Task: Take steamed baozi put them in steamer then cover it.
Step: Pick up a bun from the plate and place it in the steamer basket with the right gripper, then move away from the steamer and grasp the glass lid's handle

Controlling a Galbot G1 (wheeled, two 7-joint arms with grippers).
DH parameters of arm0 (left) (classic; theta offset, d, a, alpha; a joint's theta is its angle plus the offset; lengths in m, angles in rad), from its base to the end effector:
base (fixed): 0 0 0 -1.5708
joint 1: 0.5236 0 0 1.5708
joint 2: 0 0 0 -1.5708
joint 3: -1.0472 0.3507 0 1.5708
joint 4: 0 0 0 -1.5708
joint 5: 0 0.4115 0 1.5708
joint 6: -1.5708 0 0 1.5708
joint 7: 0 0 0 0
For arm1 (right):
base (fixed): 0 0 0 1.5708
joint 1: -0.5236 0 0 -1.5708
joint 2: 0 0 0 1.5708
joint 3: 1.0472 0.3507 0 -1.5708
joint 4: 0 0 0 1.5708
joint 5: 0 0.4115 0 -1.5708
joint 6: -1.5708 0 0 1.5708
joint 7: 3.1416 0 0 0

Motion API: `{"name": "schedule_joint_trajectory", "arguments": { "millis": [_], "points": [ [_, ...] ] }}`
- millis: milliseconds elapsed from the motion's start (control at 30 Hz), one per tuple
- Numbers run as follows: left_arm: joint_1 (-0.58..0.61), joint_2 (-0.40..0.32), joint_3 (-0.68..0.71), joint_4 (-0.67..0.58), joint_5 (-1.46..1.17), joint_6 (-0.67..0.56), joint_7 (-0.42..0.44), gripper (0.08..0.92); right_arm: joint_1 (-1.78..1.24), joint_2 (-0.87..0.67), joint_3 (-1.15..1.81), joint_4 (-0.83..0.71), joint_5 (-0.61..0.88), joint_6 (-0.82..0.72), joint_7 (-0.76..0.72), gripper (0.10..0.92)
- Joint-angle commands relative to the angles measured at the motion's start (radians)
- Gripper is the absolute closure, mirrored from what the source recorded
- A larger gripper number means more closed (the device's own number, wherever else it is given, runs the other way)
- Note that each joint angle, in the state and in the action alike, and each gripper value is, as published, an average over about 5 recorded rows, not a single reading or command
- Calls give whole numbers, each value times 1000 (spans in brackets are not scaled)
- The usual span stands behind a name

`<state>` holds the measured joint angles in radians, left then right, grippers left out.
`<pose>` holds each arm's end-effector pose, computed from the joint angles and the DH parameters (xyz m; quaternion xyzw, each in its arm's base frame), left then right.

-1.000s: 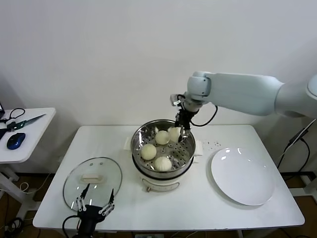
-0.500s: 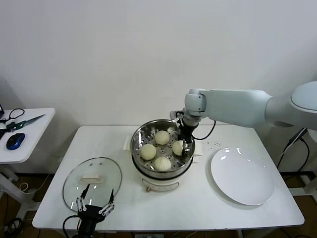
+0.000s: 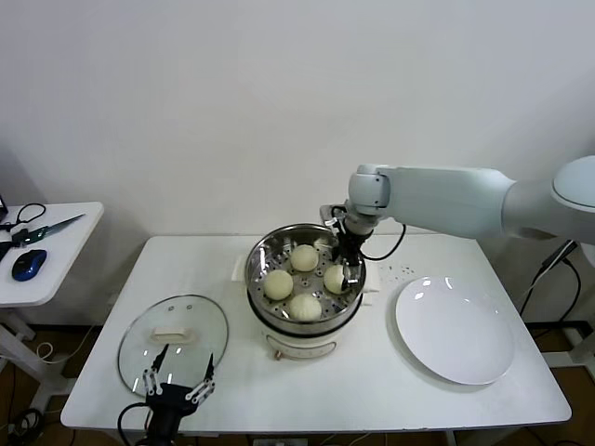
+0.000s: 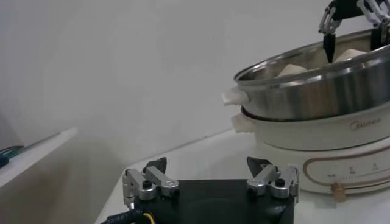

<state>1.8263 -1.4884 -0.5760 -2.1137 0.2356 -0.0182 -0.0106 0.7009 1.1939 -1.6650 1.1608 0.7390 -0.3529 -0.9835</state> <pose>0.1547 0.0298 -0.3441 -0.0146 -0.9805 -0.1652 0.1055 0.6211 0.0966 -0.1108 0.5629 -0.5042 0.5178 0.4010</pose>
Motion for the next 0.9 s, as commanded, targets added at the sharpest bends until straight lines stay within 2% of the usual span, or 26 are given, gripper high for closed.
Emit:
{"name": "schedule_joint_trajectory", "arguments": {
  "millis": [33,167,333,467,700,900],
  "points": [
    [7,5,-2,-2,1,-2,-1,177,37,-40,35,5,28,34,-41,203],
    [4,4,-13,-2,1,-4,-6,177,51,-100,72,4,58,125,3,203],
    [1,3,-36,1,6,-12,6,177,11,-217,163,4,140,298,227,203],
    [-4,-1,-41,-3,15,-12,13,177,-91,-316,284,24,150,406,352,203],
    [-3,0,-44,-19,28,-24,16,177,-396,-481,637,112,125,549,588,203],
    [-12,-7,-49,-32,40,-25,14,177,-792,-560,1045,199,27,589,762,203]
  ]
}}
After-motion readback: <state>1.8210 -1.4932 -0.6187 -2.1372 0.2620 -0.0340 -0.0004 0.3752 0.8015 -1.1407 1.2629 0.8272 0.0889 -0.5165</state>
